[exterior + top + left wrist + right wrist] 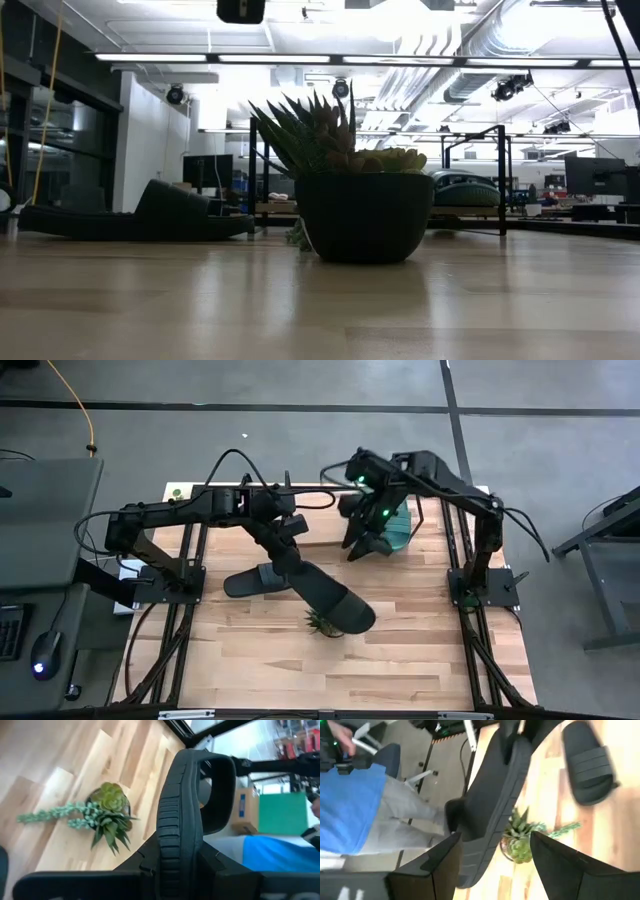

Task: Pick and place slides into the shelf
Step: Put the right black slipper on the shelf

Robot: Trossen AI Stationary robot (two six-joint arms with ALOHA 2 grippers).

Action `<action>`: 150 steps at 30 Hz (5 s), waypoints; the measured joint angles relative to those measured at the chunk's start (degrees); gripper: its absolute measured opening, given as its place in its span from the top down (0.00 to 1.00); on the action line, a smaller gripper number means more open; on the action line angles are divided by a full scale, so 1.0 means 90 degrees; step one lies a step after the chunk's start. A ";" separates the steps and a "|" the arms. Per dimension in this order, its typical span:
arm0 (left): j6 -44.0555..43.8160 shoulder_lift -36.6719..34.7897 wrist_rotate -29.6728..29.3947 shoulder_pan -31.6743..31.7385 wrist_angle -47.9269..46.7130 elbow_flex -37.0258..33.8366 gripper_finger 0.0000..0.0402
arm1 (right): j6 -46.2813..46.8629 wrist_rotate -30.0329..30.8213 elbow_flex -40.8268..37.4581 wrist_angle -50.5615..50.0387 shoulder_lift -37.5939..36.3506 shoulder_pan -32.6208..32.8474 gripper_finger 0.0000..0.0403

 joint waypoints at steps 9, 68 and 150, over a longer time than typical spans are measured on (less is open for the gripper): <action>-0.0415 -0.0332 -0.1078 0.0007 0.0011 -0.0004 0.87 | -0.0002 0.0513 0.0000 0.0159 -0.0488 -0.0805 0.44; -0.6249 -0.0841 -0.9531 -0.1956 0.2515 -0.2374 0.85 | -0.2074 -0.1636 -0.0002 -0.0612 -0.1078 -0.3287 0.44; -0.9927 0.3072 -1.0534 -0.0821 0.5326 -0.2378 0.85 | -0.1602 -0.1818 -0.0002 -0.0612 -0.1083 -0.2481 0.44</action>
